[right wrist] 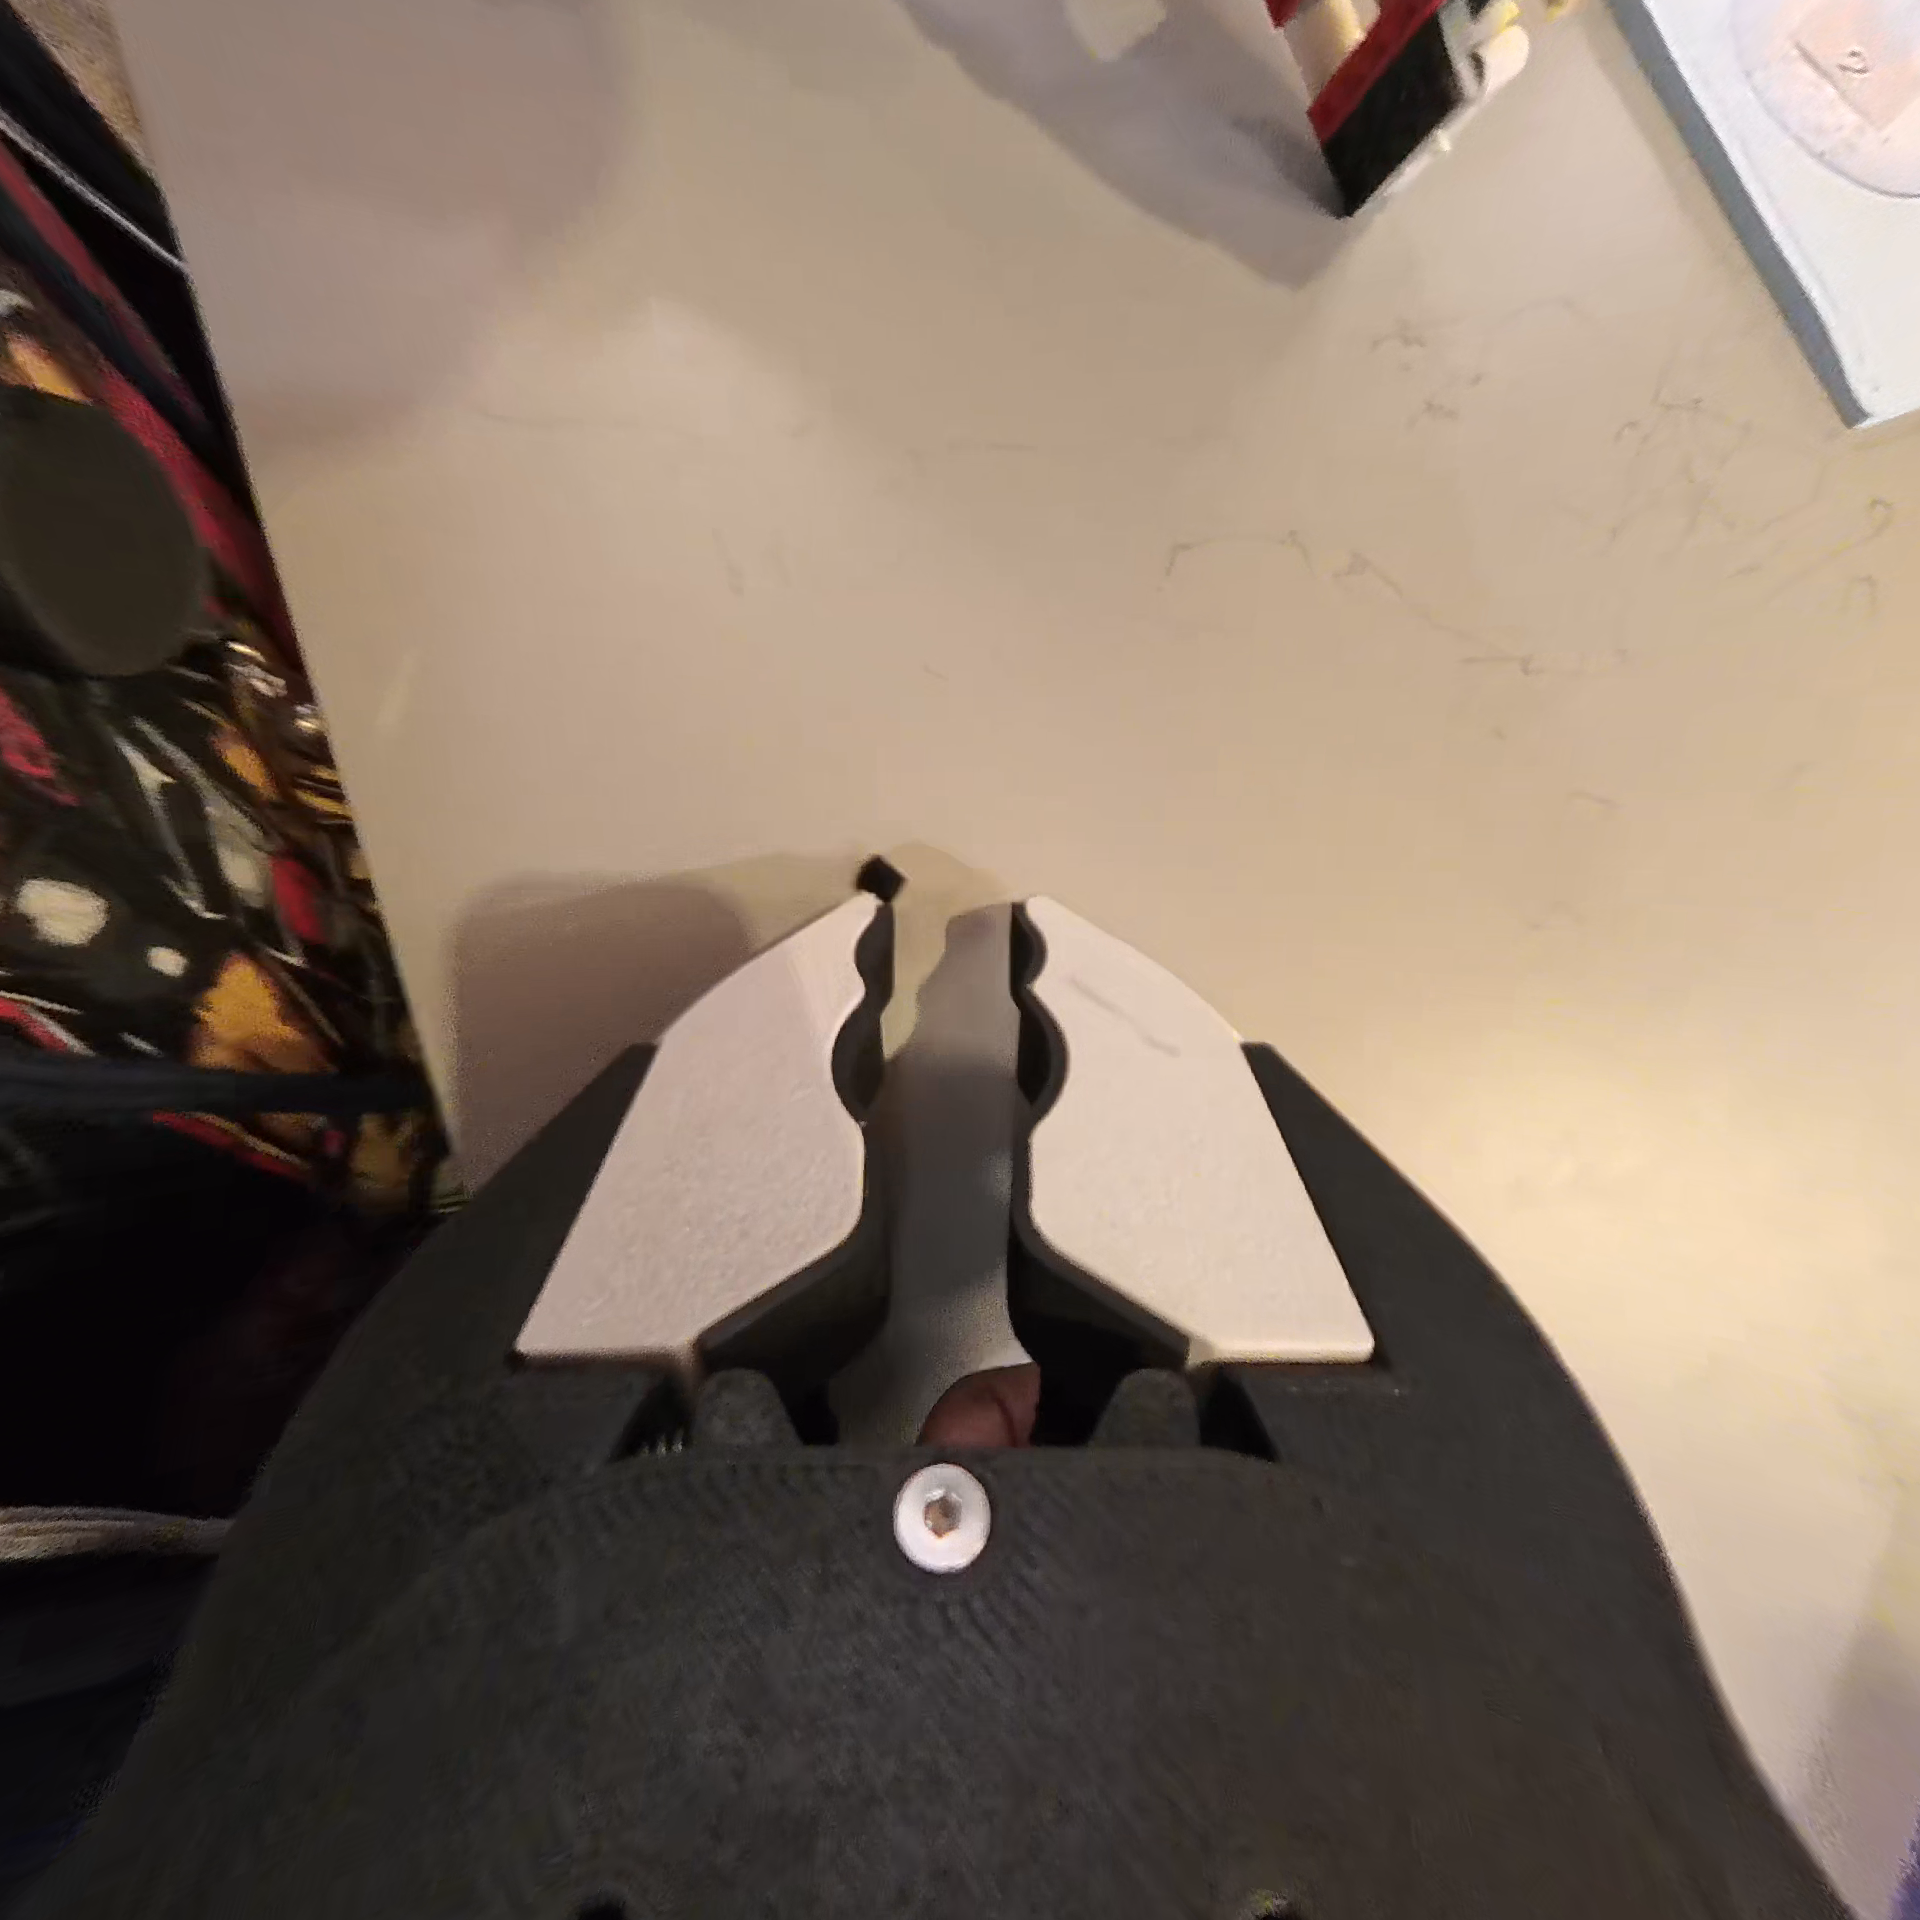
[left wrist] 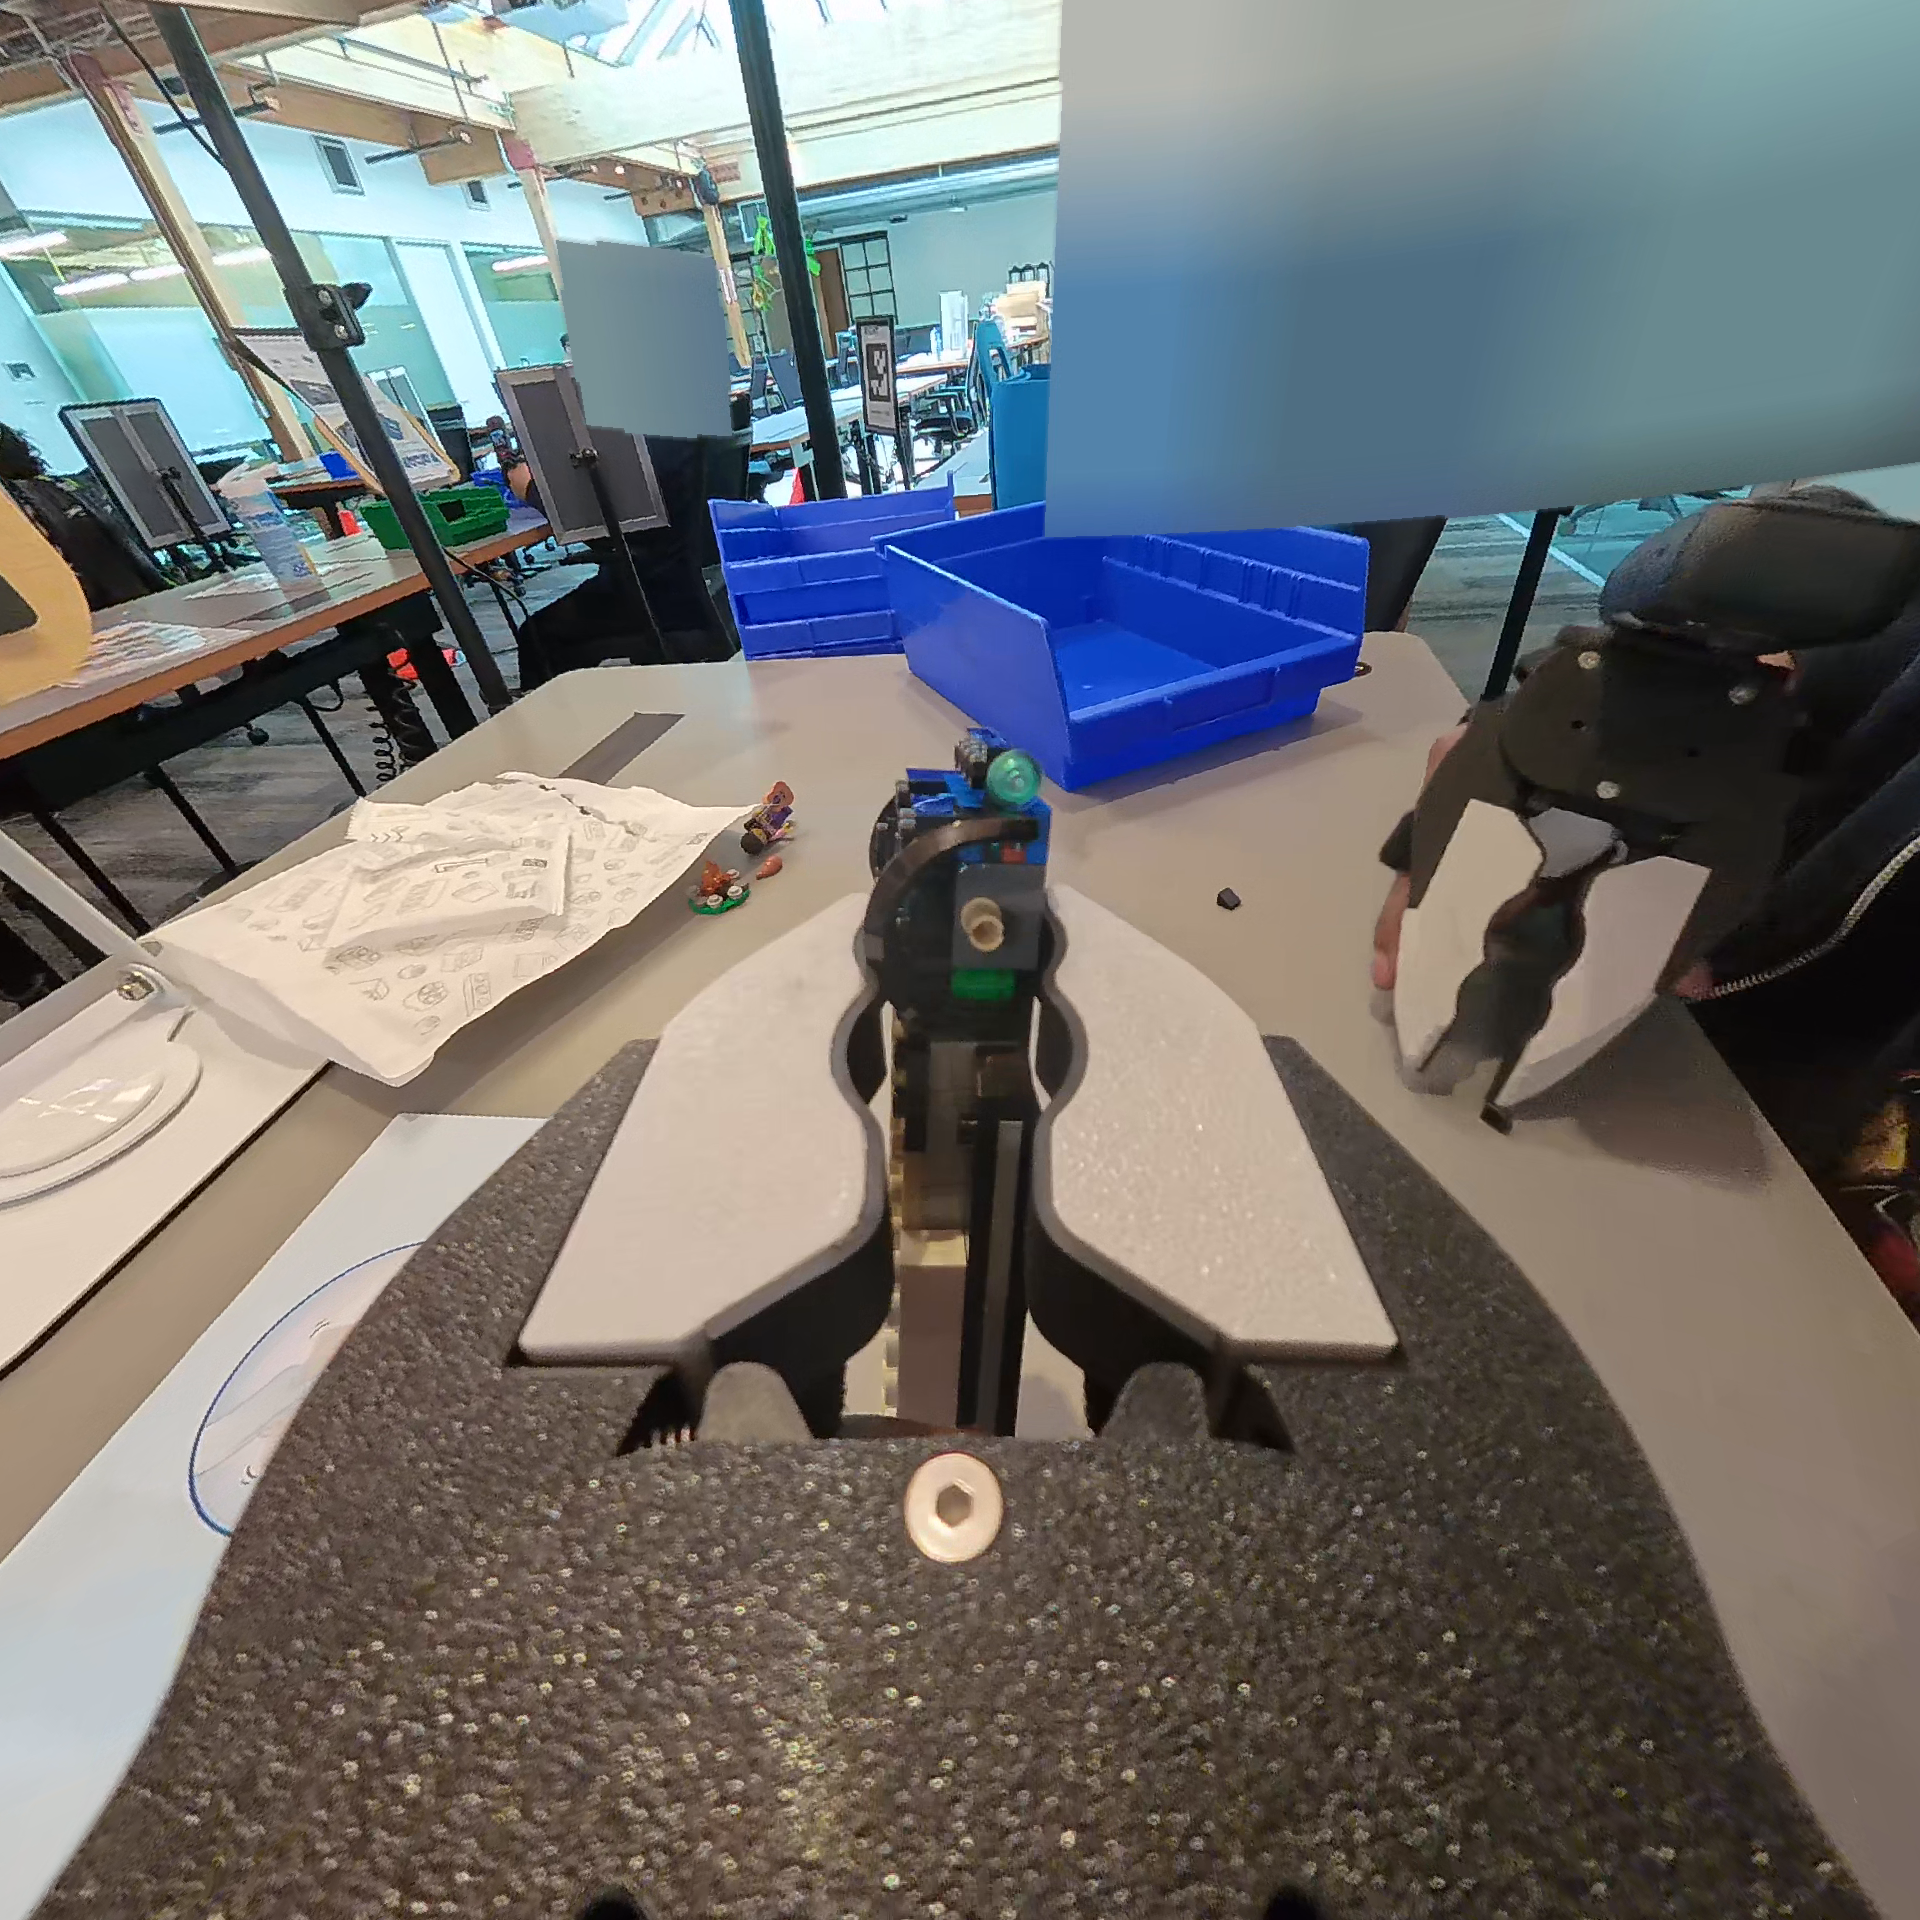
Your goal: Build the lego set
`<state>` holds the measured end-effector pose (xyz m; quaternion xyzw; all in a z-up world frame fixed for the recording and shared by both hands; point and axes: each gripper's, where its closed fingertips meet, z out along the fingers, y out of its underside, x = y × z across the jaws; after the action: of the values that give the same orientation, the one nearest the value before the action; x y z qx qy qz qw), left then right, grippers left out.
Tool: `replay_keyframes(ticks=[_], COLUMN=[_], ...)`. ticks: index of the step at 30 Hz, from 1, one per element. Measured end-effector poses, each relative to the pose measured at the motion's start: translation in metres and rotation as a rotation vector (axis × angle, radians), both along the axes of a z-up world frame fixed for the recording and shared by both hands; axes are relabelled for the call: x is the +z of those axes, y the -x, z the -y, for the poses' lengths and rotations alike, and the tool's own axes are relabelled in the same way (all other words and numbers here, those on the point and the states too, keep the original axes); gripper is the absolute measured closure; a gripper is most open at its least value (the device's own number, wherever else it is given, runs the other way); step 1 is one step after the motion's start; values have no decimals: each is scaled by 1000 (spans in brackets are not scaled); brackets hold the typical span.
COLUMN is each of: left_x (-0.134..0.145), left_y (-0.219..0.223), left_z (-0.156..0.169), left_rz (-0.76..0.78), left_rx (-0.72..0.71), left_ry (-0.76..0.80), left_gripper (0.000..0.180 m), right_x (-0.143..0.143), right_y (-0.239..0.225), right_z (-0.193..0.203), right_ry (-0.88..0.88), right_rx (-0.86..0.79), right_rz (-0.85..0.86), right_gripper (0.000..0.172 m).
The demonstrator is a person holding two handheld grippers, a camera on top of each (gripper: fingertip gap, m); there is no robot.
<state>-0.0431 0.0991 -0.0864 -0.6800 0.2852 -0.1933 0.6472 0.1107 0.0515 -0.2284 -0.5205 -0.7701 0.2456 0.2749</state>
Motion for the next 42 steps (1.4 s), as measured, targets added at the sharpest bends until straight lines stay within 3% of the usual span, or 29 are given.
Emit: replay_keyframes(ticks=[1, 6, 13, 18, 21, 24, 28, 33, 42], left_x=[0, 1, 3, 5, 6, 8, 9, 11, 11], left_y=[0, -1, -6, -8, -9, -9, -7, -6, -12], left_z=[0, 0, 1, 1, 1, 2, 1, 2, 4], left_rz=[-2, -10, -27, -14, -15, -12, -11, -14, -26], left_rx=[1, 4, 1, 3, -1, -1, 10, 14, 0], left_ry=[0, -4, -10, -16, -19, -24, -26, -31, -34], left_gripper=[155, 156, 156, 156, 156, 156, 156, 156, 156], right_x=[0, 2, 1, -3, -3, 2, 10, 14, 6], right_y=[0, -1, -8, -2, 3, 8, 10, -10, -17], right_z=[-6, -11, 11, 12, 15, 12, -15, -68, -85], right_ry=[-18, -5, 164, 134, 123, 75, -125, -500, -742], right_rx=[-11, -38, -147, -244, -241, -212, -177, -116, 94], right_rz=[1, 3, 33, 20, 11, 2, 16, 179, 314], right_gripper=[151, 150, 148, 153, 163, 164, 164, 164, 161])
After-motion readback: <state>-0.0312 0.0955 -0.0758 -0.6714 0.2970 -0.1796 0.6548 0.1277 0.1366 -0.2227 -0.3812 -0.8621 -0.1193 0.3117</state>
